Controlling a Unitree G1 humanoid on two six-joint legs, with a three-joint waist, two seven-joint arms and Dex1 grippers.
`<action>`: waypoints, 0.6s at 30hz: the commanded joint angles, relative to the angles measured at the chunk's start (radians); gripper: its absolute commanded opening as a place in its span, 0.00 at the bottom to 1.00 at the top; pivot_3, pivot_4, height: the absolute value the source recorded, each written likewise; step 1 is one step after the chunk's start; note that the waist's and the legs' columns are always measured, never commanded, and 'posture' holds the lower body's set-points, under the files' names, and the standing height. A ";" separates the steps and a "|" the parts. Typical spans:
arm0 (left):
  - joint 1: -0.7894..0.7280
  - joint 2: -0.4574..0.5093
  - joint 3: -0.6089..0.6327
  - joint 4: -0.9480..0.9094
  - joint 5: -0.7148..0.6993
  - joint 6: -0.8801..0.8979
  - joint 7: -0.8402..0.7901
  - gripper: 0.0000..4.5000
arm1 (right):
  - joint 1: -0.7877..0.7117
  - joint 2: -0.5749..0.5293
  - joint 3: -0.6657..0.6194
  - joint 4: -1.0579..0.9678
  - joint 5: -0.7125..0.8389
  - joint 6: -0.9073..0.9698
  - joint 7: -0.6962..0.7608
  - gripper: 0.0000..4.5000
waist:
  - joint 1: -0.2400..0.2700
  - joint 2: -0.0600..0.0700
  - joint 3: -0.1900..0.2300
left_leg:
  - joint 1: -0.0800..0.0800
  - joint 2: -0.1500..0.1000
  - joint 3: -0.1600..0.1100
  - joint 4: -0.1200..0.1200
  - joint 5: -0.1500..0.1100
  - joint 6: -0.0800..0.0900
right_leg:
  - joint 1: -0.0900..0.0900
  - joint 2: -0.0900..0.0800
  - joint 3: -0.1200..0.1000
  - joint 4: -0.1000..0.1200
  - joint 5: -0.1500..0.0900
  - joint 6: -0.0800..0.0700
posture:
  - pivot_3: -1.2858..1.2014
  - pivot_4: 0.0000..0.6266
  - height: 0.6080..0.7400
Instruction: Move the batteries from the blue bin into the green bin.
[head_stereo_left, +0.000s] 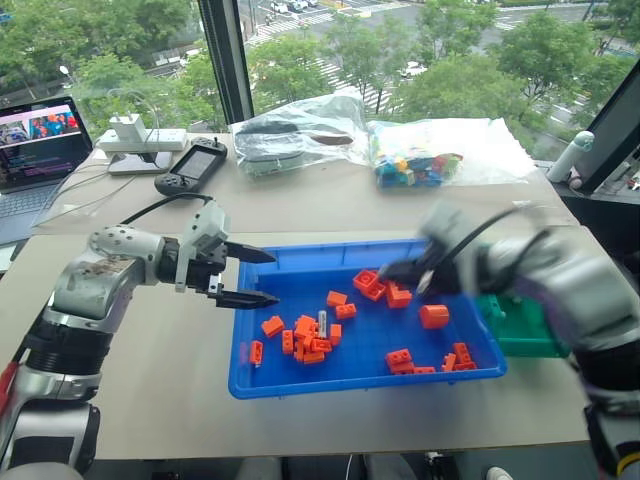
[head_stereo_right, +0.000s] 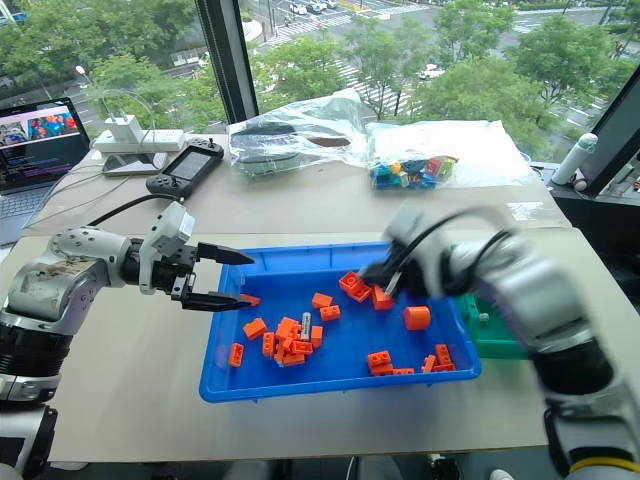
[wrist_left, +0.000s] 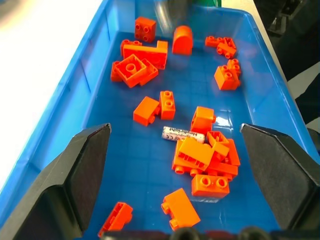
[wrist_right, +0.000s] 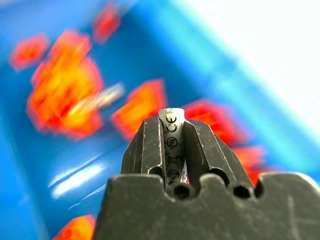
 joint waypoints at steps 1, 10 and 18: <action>-0.023 -0.003 0.006 0.005 0.002 -0.015 -0.007 1.00 | 0.058 -0.136 -0.041 0.091 -0.076 -0.044 0.006 0.06 | 0.006 -0.001 0.000 | 0.000 0.000 0.001 0.000 0.000 0.000 | 0.000 0.000 0.000 0.000 0.000 0.000 | 0.52 0.24 1.00; -0.083 -0.029 -0.013 0.068 0.019 -0.039 -0.033 1.00 | 0.261 -0.117 -0.162 0.201 -0.088 -0.043 -0.086 0.06 | -0.005 -0.001 0.000 | 0.000 0.000 0.004 0.000 0.000 0.000 | -0.002 0.000 0.003 0.000 0.000 0.000 | 0.52 0.24 1.00; -0.089 -0.031 -0.016 0.069 0.020 -0.032 -0.054 1.00 | 0.378 -0.126 -0.199 0.148 -0.082 -0.030 -0.109 0.39 | 0.000 -0.001 0.000 | 0.000 -0.001 0.004 0.001 0.000 0.000 | -0.001 0.000 0.004 0.000 0.000 0.000 | 0.52 0.24 1.00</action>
